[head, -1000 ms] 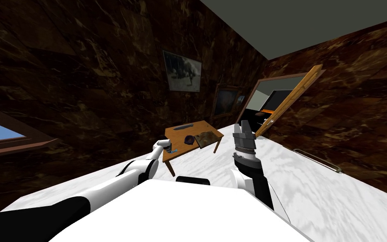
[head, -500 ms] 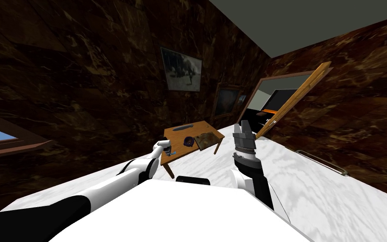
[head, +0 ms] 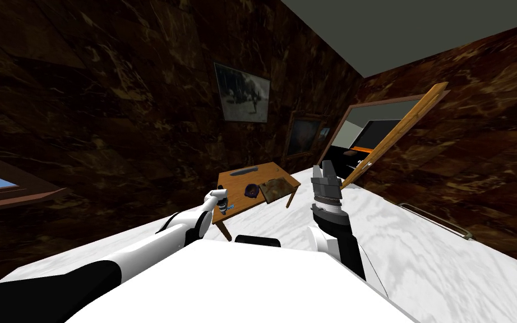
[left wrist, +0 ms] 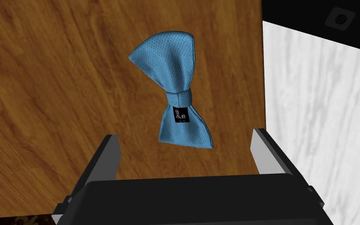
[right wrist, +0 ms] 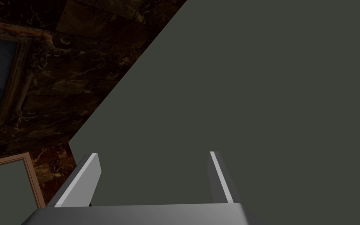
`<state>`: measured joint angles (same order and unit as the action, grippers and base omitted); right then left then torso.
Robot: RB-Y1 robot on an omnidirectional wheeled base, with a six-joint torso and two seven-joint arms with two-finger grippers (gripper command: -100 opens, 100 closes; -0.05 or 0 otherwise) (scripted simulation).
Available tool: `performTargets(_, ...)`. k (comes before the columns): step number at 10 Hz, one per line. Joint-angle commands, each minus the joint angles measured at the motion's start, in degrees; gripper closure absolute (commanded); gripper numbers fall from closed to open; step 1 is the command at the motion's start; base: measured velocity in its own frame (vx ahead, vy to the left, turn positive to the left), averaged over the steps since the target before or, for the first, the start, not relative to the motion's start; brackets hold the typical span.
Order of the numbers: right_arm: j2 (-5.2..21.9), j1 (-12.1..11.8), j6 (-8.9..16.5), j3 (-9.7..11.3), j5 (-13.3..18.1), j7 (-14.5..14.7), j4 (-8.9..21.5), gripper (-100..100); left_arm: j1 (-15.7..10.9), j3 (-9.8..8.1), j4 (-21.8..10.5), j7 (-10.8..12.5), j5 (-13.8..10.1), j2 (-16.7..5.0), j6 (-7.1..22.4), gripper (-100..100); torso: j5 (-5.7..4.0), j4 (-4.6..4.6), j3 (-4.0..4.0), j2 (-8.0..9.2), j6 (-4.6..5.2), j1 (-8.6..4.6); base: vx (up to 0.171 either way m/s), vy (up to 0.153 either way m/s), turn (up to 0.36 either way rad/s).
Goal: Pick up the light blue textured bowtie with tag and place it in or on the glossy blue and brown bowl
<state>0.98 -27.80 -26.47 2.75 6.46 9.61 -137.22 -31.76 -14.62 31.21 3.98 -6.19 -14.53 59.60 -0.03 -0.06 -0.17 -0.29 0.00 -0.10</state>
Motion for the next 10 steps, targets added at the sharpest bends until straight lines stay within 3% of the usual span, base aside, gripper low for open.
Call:
performTargets(1, 0.00, 0.00, 0.00, 0.00, 0.00, 0.00, 0.00, 0, -0.70, 0.01, -1.73, -0.10, 0.07, -0.17, 0.18, -100, 0.00, 0.00, 0.00, 0.00, 0.00, 0.00, 0.067, -0.014, 0.005)
performTargets(3, 0.00, 0.00, 0.00, 0.00, 0.00, 0.00, 0.00, 0, -0.89, 0.05, -2.74, -0.28, 0.18, -0.27, 0.93, -100, 0.01, 0.01, 0.04, 0.09, -0.01, 0.08, 0.038, -0.005, 0.003)
performTargets(4, 0.00, 0.01, 0.00, 0.00, 0.00, 0.00, 0.00, 0, -0.23, 0.09, -1.19, -0.14, 0.21, -0.07, 1.37, -100, 0.02, 0.03, 0.08, 0.15, 0.00, 0.09, 0.011, -0.003, 0.001)
performTargets(5, 0.00, 0.01, 0.00, 0.00, 0.00, 0.00, 0.00, 0, -0.24, 0.09, -1.23, -0.15, 0.22, -0.06, 1.45, 0, 0.02, 0.04, 0.12, 0.22, 0.00, 0.09, 0.000, 0.000, 0.000)
performTargets(6, 0.00, 0.01, 0.00, 0.00, 0.00, 0.00, 0.00, 0, 0.67, 0.33, -2.06, -0.11, 0.22, 0.38, -0.42, -100, 0.02, 0.06, 0.15, 0.26, 0.00, 0.10, 0.025, 0.010, 0.004)
performTargets(8, 0.00, 0.00, 0.00, 0.00, 0.00, 0.00, 0.00, 0, 1.80, 0.63, -3.11, -0.07, 0.22, 0.94, -2.75, -100, 0.04, 0.03, 0.07, 0.12, -0.01, 0.19, 0.068, 0.024, 0.003)
performTargets(9, 0.00, 0.00, 0.00, 0.00, 0.00, 0.00, 0.00, 0, 1.37, 0.46, -3.18, -0.27, 0.12, 0.62, -2.26, -100, 0.05, 0.01, 0.02, 0.04, -0.01, 0.20, 0.035, 0.010, 0.002)
performTargets(10, 0.00, 0.01, 0.00, 0.00, 0.00, 0.00, 0.00, 0, 1.54, 0.48, -3.00, -0.27, 0.12, 0.67, -2.35, 100, 0.03, 0.02, 0.07, 0.13, 0.00, 0.16, 0.006, 0.002, 0.000)
